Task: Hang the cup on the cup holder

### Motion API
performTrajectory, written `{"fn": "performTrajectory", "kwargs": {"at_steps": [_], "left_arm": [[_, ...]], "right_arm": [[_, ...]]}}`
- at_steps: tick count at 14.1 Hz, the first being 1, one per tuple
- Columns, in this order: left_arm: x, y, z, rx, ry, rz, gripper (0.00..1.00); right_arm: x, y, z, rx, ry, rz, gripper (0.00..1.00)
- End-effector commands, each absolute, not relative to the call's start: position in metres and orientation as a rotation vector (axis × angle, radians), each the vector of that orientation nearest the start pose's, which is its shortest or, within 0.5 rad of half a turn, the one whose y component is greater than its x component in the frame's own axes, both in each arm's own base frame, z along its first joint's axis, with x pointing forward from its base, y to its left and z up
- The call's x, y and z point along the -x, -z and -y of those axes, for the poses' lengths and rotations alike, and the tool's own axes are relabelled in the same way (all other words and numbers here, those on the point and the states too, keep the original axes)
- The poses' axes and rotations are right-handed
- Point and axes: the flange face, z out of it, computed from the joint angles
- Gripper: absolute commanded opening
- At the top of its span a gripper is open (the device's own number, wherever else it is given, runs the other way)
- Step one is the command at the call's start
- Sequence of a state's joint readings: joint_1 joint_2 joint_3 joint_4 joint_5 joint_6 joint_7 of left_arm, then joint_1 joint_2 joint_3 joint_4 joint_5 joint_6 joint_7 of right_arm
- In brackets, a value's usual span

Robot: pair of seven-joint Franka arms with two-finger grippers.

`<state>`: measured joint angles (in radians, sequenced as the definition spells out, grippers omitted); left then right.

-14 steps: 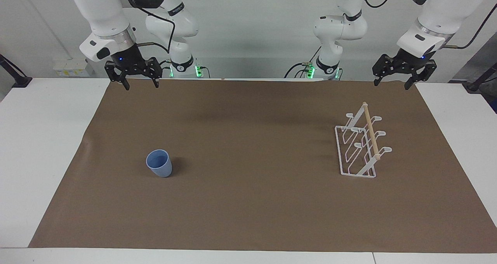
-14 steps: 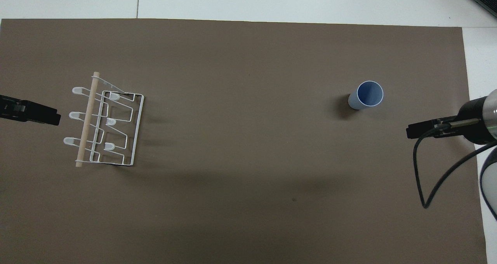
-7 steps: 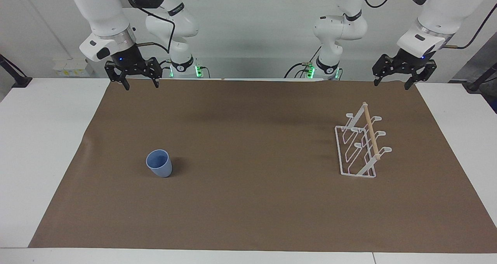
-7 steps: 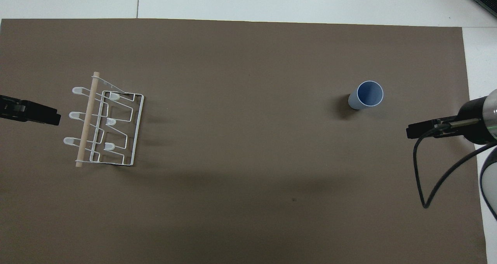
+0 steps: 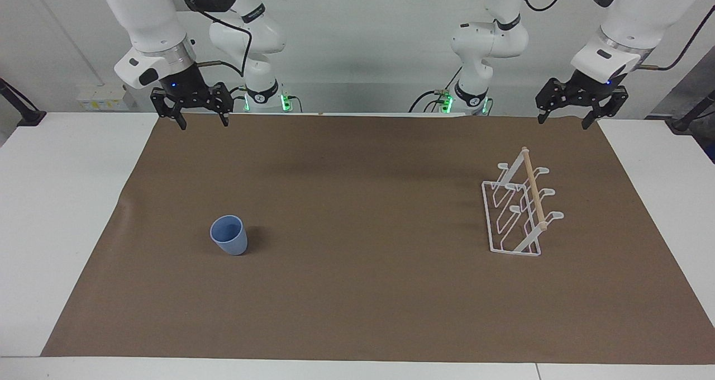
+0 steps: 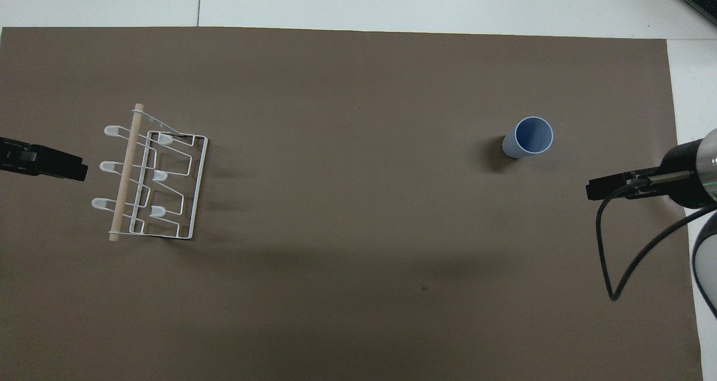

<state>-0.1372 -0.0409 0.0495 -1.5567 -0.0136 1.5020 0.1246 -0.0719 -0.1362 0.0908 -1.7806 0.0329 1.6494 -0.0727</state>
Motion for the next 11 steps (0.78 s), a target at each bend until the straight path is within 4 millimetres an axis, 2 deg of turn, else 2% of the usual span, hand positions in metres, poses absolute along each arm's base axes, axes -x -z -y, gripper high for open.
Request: {"fn": "performTrajectory", "kwargs": {"at_steps": [1,11], "left_arm": [[-0.5266,-0.6471,0.0446,3.152,-0.014,-0.317,1.00],[-0.5266,-0.6464,0.0446,3.152,-0.016,-0.317,1.00]], "right_arm": [[-0.5130,-0.6054,-0.0141,3.100,0.017,0.116,1.00],[-0.5120,-0.6046,-0.0142,3.100,0.003,0.118,1.00]]}}
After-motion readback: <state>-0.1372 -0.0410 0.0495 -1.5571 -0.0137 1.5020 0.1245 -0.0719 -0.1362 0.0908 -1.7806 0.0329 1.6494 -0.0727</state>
